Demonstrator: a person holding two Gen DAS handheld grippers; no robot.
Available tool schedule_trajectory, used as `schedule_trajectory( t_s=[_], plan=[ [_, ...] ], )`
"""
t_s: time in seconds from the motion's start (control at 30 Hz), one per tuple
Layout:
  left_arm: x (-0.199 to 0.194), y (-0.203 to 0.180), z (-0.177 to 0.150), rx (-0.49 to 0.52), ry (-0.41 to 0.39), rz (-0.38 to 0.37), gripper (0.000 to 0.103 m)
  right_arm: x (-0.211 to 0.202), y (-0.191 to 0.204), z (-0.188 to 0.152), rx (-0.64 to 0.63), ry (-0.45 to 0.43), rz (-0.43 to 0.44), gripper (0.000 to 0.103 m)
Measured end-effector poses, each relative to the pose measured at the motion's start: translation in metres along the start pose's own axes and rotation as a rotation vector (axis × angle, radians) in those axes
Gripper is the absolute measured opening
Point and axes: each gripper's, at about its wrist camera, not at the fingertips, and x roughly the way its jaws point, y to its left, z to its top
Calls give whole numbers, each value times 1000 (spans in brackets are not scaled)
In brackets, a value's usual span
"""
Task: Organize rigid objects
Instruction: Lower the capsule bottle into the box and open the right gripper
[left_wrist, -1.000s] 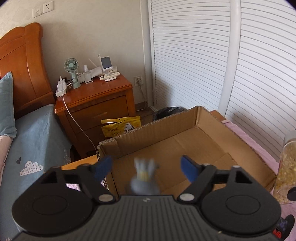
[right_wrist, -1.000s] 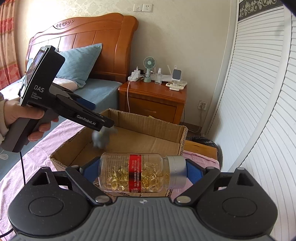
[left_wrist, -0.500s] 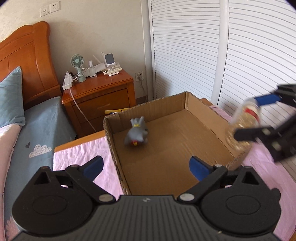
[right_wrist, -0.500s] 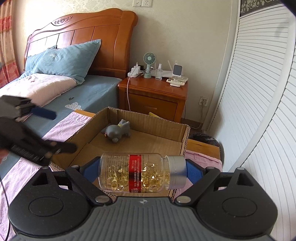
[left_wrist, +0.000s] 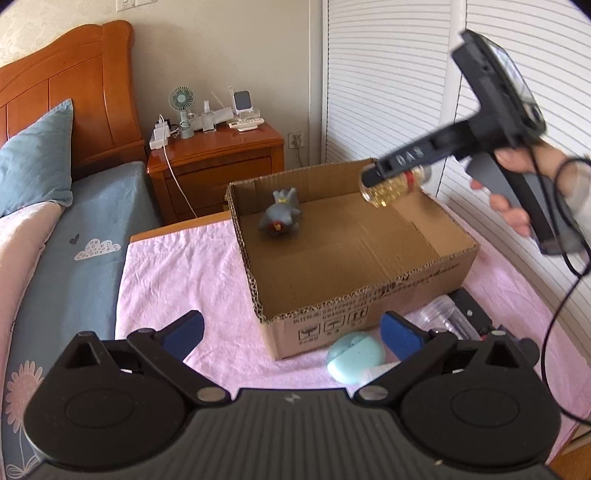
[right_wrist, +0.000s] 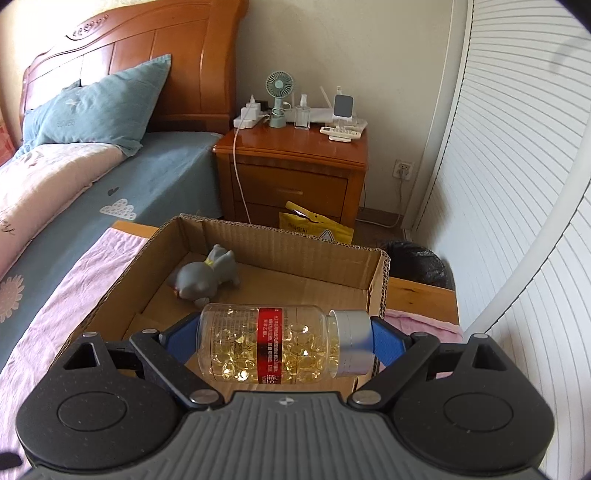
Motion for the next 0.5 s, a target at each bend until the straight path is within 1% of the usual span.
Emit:
schedule_trajectory(
  t_s=[0.1, 0.13, 0.2, 0.33, 0.5],
  plan=[
    [0, 0, -3, 7, 3, 18, 101, 12, -1, 8, 30, 0, -19, 96],
    [0, -2, -5, 5, 5, 18, 101, 14, -2, 11, 39, -1, -22, 101],
    [0, -2, -6, 4, 11, 11, 101, 12, -2, 12, 51, -17, -21, 103],
    [-2, -3, -8, 11, 14, 17, 101, 1, -1, 10, 39, -24, -31, 103],
    [-8, -7, -12, 12, 19, 14, 101, -22, -1, -4, 38, -31, -26, 103]
  ],
)
